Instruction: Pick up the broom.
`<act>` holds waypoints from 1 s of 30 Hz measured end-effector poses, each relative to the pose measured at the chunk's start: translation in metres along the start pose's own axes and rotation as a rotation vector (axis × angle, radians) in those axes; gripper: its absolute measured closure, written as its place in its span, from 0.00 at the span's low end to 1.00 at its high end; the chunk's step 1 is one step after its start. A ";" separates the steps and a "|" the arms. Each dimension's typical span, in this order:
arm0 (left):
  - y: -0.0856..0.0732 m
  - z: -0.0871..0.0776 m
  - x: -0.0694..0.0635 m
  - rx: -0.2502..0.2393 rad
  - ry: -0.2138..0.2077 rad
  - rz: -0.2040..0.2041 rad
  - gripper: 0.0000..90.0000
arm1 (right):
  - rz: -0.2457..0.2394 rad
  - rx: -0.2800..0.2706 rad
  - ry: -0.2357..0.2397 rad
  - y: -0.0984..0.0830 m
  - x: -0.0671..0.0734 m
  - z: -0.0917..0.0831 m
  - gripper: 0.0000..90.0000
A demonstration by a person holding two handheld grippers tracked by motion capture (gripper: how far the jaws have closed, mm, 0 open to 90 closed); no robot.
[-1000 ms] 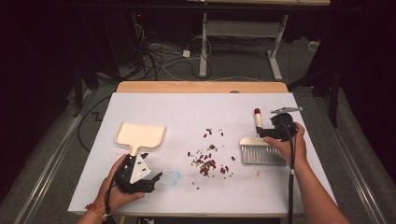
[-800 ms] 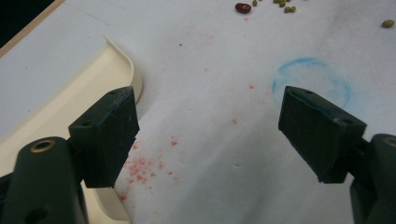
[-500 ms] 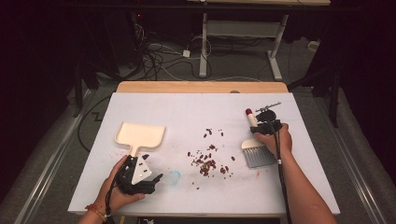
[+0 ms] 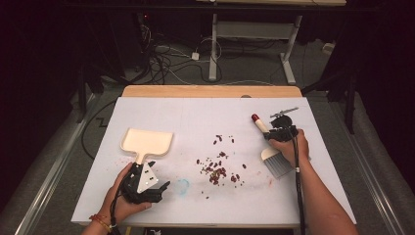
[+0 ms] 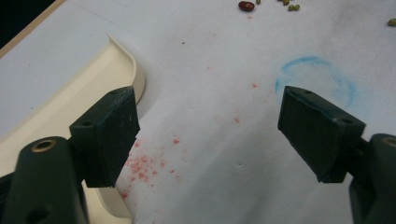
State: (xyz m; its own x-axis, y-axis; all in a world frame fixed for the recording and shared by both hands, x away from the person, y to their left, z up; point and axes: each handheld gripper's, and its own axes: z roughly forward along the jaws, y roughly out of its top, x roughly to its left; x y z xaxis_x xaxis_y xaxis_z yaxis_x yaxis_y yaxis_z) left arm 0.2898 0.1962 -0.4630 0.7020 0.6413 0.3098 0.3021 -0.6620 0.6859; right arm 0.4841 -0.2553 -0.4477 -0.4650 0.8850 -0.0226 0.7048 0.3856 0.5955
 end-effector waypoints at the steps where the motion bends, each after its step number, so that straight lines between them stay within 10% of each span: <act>1: 0.000 0.000 0.000 0.000 0.001 0.000 0.22 | 0.004 -0.026 0.007 -0.001 -0.001 -0.004 0.78; 19: 0.007 -0.004 0.000 -0.038 -0.006 -0.029 0.22 | 0.006 -0.447 0.035 -0.026 -0.002 -0.104 0.79; 30: 0.053 -0.011 -0.010 -0.153 -0.086 -0.028 0.23 | 0.006 -0.582 0.033 -0.027 0.012 -0.134 0.79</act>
State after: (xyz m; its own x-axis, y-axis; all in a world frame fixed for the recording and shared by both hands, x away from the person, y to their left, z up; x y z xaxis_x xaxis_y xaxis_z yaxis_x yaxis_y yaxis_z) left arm 0.2915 0.1592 -0.4227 0.7493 0.6188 0.2360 0.2254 -0.5733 0.7877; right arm 0.3879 -0.2894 -0.3562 -0.4851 0.8744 0.0011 0.3010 0.1657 0.9391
